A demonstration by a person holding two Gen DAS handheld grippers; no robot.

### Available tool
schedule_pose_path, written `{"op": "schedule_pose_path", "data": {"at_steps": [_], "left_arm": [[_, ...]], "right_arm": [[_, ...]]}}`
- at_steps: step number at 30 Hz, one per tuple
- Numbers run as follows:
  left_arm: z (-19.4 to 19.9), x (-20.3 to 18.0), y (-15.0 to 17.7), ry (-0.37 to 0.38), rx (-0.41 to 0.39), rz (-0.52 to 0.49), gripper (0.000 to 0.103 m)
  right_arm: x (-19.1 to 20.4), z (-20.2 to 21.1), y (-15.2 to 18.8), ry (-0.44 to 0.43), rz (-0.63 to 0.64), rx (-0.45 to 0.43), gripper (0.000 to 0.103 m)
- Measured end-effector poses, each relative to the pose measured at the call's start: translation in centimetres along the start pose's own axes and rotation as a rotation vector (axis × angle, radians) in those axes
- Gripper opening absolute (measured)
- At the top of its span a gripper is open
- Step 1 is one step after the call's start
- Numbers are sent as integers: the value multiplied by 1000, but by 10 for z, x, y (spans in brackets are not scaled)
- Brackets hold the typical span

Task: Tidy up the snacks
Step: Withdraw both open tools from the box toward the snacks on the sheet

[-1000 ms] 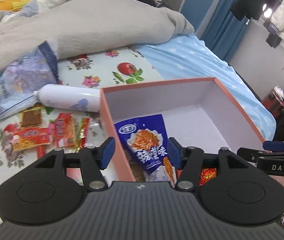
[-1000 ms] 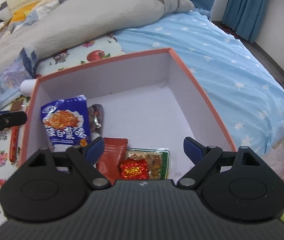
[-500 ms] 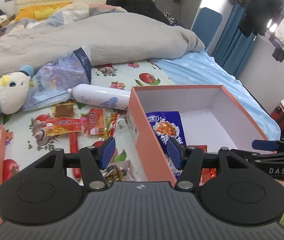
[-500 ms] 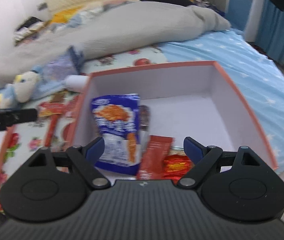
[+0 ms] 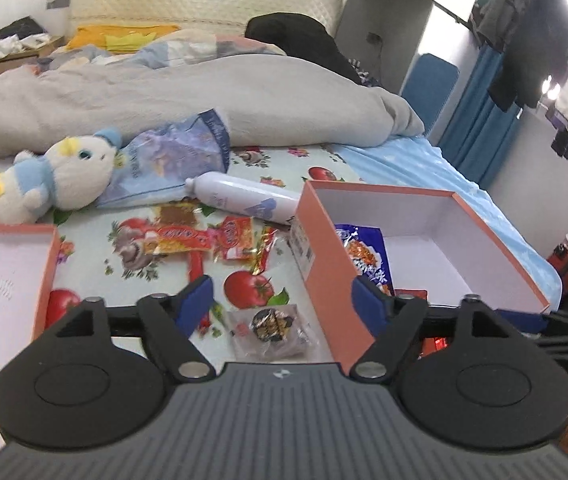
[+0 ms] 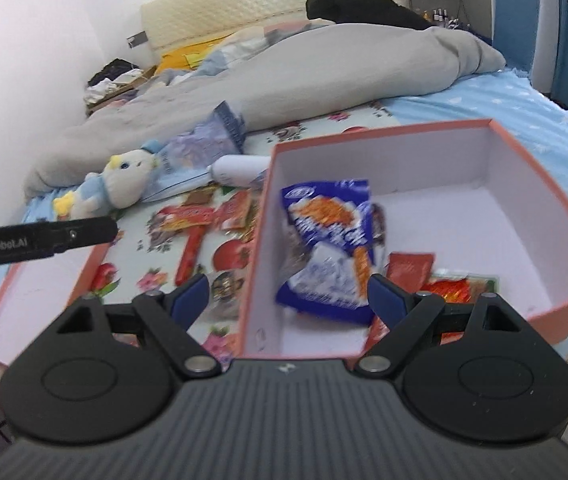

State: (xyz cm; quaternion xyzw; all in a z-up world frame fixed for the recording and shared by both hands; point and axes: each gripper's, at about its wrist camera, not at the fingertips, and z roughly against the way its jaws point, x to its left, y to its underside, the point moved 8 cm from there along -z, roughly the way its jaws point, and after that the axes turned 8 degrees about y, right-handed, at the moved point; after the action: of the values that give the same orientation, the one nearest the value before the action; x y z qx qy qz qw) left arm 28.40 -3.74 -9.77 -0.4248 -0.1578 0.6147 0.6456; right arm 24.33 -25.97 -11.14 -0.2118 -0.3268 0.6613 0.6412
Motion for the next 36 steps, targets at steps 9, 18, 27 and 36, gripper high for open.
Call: {"op": "schedule_pose_path", "data": {"at_steps": [9, 18, 27, 36], "left_arm": [[37, 31, 30, -62, -35, 49, 85], [50, 57, 63, -117, -19, 120, 86], [38, 82, 75, -125, -2, 170, 86], [10, 114, 67, -97, 7, 246, 85]], "right_arm": [[39, 17, 31, -16, 57, -40, 87], [71, 16, 61, 7, 104, -28, 87], [98, -2, 73, -18, 164, -4, 86], [115, -28, 64, 6, 222, -22, 80]]}}
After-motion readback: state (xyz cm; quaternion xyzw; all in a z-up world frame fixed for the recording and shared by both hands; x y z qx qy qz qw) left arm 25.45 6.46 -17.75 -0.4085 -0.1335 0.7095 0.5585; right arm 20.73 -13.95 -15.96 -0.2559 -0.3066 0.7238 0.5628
